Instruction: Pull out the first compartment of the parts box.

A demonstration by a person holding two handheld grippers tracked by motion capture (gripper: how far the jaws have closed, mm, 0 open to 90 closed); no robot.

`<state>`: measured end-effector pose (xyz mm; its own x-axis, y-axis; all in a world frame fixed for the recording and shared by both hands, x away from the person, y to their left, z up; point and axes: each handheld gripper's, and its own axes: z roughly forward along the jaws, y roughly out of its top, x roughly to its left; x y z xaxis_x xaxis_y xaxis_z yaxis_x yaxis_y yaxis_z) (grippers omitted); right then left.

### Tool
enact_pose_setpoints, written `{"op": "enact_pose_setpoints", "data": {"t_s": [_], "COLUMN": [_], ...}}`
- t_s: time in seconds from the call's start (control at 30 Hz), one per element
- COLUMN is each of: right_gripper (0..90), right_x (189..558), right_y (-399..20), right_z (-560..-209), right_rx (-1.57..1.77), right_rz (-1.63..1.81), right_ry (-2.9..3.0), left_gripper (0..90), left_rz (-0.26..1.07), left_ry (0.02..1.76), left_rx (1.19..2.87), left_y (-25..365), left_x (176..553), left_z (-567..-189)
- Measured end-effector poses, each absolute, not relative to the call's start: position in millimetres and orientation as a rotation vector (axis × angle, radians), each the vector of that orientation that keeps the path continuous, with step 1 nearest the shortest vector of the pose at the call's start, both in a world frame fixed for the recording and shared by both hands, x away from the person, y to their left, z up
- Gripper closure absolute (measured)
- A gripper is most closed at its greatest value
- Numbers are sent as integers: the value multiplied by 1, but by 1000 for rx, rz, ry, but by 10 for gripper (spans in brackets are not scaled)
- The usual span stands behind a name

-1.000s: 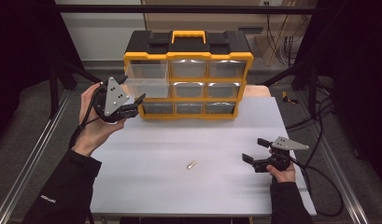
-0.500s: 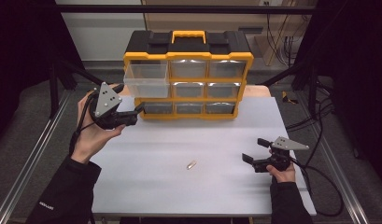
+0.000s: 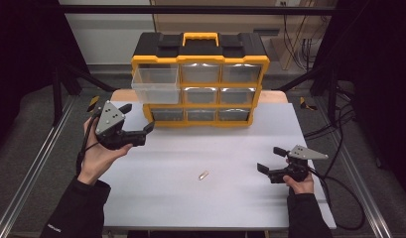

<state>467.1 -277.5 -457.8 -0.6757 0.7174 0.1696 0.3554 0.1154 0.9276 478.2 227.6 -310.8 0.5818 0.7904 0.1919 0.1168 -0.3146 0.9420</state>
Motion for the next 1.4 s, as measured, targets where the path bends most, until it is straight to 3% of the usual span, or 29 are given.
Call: {"op": "enact_pose_setpoints", "data": {"t_s": [0.63,1.4], "right_gripper": [6,6], "right_x": [467,467], "right_y": [-277,-276], "right_z": [-458,-459], "right_rx": [1050,1045], "right_rz": [1575,1560], "right_ry": [2082,2093], "left_gripper": [72,62], "left_rz": [663,589], "left_ry": [796,808], "left_rx": [1772,1823], "left_y": [226,218], "left_x": [481,479], "left_z": [-366,-396]}}
